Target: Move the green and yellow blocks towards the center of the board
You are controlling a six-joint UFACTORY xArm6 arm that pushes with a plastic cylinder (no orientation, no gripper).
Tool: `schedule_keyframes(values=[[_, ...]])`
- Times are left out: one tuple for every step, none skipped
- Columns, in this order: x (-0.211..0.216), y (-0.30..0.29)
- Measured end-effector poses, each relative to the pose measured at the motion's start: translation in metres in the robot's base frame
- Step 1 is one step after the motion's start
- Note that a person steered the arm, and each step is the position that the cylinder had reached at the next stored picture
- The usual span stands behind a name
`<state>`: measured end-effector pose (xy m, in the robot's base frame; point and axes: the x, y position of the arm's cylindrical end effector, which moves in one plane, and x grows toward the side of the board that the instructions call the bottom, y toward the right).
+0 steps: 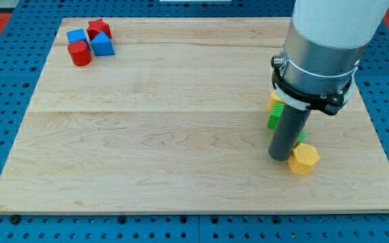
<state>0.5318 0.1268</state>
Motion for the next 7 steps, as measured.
schedule_keyframes(values=[[0.008, 0.001], [0.032, 0.0], [0.054, -0.001], [0.052, 0.057], [0.026, 0.038], [-0.002, -0.003], [-0.033, 0.0]])
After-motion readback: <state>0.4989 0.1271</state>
